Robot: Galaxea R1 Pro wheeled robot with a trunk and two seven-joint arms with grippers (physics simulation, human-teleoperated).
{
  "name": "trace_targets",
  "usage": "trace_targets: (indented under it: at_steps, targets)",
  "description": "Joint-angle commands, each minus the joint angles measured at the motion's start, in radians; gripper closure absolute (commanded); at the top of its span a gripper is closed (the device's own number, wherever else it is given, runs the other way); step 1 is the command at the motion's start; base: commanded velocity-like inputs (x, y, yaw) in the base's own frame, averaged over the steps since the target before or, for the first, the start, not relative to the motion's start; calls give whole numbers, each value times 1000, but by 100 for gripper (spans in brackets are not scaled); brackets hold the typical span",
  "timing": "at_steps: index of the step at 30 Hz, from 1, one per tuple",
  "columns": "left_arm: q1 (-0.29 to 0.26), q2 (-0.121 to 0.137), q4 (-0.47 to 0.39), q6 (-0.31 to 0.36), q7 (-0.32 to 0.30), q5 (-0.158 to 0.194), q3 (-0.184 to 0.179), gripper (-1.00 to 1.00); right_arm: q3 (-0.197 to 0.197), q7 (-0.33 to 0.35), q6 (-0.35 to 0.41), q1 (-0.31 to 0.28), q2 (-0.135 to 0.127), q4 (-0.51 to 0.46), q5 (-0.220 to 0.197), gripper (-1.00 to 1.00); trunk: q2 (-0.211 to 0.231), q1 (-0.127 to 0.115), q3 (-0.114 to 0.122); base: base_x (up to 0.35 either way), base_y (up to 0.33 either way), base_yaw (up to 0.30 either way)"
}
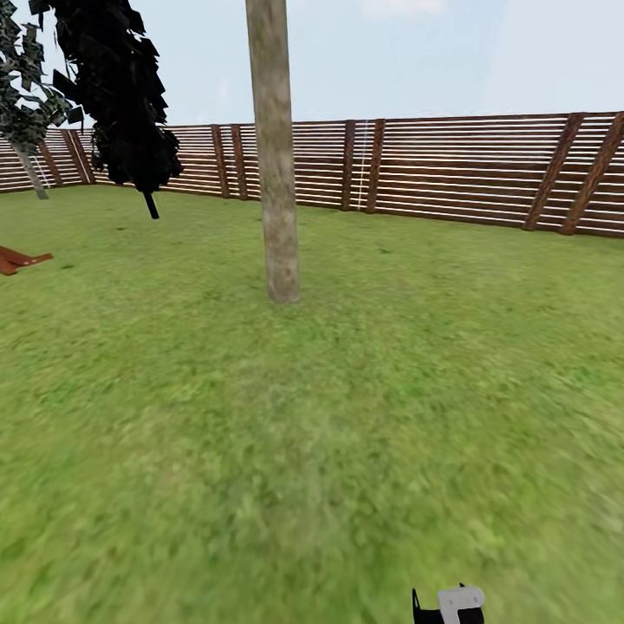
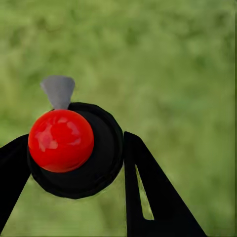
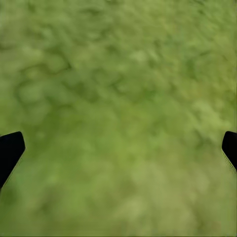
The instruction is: In the garden, pick up the pesticide atomizer on the floor and spray pesticide onto both trees until each tree trunk is fully covered.
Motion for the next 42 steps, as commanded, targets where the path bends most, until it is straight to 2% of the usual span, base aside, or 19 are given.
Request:
trace_targets:
  at_steps: [1,15,42]
  targets:
    - [0,0,0,0,0,0,0,100,0,0,0,0,0,0,0,-100,0,0,0,339,0,0]
    - [0,-1,2,0,0,0,-1,100,0,0,0,0,0,0,0,-100,0,0,-10,341,0,100]
    - [0,0,2,0,0,0,0,100,0,0,0,0,-2,0,0,-100,0,0,-10,341,0,8]
